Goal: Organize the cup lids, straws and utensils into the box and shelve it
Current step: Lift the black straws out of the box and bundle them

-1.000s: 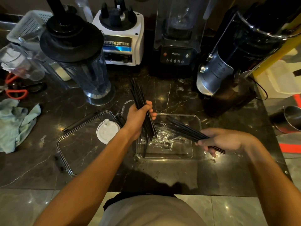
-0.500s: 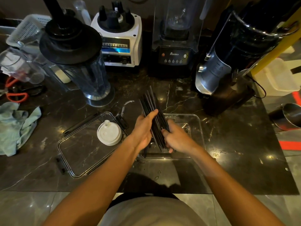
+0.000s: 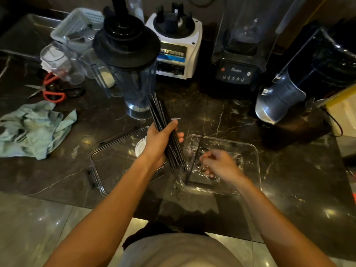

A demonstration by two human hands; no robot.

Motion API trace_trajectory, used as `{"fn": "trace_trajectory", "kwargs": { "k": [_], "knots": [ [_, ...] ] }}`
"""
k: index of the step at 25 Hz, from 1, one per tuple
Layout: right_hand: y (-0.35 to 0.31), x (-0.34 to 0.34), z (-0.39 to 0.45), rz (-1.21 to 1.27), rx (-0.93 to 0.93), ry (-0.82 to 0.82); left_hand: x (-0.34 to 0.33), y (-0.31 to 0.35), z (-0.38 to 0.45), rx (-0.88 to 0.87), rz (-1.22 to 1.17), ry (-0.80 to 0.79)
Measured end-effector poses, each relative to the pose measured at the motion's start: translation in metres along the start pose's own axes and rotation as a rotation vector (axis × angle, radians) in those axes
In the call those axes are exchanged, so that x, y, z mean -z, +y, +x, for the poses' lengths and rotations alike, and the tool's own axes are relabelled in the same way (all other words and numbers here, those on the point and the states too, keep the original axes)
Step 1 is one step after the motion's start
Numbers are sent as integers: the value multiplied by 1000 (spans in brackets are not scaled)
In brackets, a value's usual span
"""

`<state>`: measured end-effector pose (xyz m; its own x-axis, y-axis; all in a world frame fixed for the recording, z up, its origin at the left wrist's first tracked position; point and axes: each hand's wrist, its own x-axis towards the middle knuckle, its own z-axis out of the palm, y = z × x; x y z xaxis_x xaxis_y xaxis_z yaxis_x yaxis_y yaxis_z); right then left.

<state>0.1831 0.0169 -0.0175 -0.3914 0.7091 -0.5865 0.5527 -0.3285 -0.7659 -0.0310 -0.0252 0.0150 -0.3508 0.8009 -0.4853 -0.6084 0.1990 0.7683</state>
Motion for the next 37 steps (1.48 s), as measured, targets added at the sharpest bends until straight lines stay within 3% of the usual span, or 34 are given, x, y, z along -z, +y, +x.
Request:
{"fn": "trace_trajectory", "kwargs": {
  "k": [3,5,9,13,16,21,26,33,35,37],
  "knots": [
    [12,-24,16,-207,-92,130,21,7,1,-7,-5,14],
    [13,-38,22,-193,-81,135,33,7,1,2,-16,39],
    [10,-48,23,-21,-56,93,55,6,-2,34,-28,64],
    [5,-47,22,-36,-46,-17,70,9,-1,32,-70,86],
    [-2,-38,17,-131,30,-36,75,11,0,35,-96,85],
    [-40,-30,13,-58,280,117,64,8,1,106,-161,22],
    [-68,-68,19,-190,393,49,55,2,2,158,-221,-29],
    [-72,-104,22,-333,550,18,72,0,-1,168,-264,45],
    [-76,-116,22,-276,535,27,82,6,-2,143,-304,80],
    [-80,-130,18,-14,414,114,91,17,-4,89,-375,81]
  ]
}}
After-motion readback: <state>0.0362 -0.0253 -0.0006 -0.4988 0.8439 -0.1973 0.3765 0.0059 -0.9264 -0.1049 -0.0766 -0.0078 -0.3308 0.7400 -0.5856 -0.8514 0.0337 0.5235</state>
